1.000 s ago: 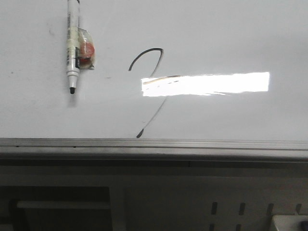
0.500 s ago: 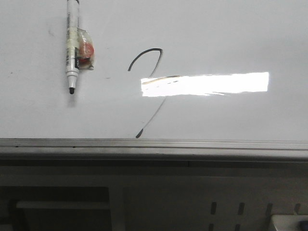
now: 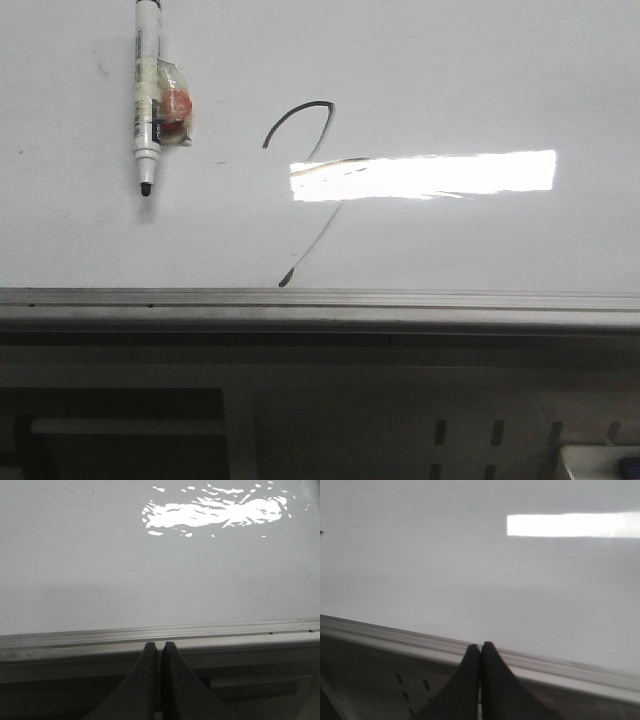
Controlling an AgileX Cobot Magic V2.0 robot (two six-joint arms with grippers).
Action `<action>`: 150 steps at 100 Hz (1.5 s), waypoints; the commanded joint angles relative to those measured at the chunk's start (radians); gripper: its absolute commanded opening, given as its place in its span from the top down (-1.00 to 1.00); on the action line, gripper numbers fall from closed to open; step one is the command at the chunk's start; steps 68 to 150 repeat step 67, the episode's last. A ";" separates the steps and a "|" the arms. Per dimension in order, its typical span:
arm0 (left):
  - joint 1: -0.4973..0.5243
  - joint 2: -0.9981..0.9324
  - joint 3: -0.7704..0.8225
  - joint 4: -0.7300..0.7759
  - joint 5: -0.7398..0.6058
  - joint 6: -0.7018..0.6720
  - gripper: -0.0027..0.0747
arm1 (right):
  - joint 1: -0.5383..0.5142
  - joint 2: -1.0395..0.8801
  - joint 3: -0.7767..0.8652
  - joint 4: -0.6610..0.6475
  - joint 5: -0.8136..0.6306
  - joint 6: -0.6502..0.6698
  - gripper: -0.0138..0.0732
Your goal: Write number 3 on whiteboard
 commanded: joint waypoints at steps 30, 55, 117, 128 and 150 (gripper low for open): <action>0.002 -0.024 0.034 -0.008 -0.042 -0.007 0.98 | -0.056 -0.075 0.023 -0.014 0.100 0.006 0.80; 0.004 -0.024 0.034 -0.008 -0.042 -0.007 0.98 | -0.056 -0.075 0.023 -0.014 0.100 0.006 0.80; 0.004 -0.024 0.034 -0.008 -0.042 -0.007 0.98 | -0.056 -0.075 0.023 -0.014 0.100 0.006 0.80; 0.004 -0.024 0.034 -0.008 -0.042 -0.007 0.98 | -0.056 -0.075 0.023 -0.014 0.100 0.006 0.80; 0.004 -0.024 0.034 -0.008 -0.042 -0.007 0.98 | -0.056 -0.075 0.023 -0.014 0.100 0.006 0.80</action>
